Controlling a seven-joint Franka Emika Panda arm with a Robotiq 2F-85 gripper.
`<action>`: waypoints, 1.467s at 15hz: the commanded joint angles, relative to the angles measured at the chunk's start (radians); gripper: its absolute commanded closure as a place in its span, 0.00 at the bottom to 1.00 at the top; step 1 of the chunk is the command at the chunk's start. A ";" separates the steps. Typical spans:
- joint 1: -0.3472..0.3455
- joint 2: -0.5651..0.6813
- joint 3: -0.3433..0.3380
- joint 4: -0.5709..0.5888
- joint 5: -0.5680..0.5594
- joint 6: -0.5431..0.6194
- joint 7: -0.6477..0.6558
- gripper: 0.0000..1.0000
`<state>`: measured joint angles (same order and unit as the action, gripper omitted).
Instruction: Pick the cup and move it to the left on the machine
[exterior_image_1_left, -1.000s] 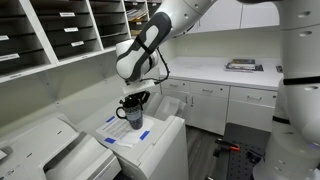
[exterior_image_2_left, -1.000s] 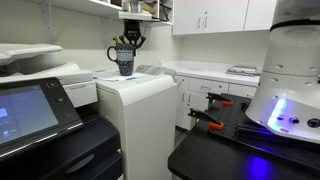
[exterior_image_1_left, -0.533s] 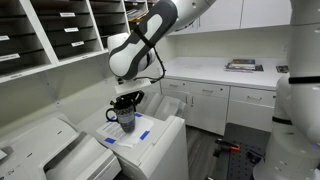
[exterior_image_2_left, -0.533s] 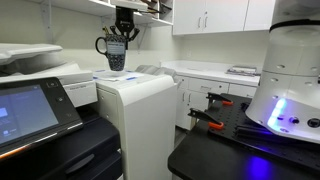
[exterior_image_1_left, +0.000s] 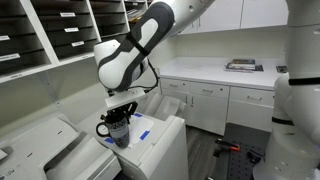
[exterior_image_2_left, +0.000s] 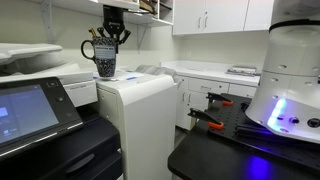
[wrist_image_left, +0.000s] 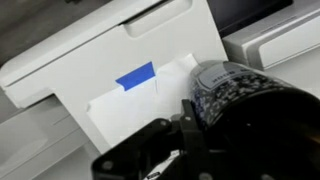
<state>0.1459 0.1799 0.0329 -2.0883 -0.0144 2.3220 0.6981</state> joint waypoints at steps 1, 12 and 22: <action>0.012 0.026 -0.006 0.027 -0.022 0.001 0.040 0.97; 0.020 0.055 -0.017 0.048 -0.041 -0.024 0.048 0.50; -0.003 -0.063 -0.005 0.028 0.008 -0.039 -0.005 0.00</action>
<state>0.1523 0.1665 0.0243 -2.0465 -0.0252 2.3180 0.7106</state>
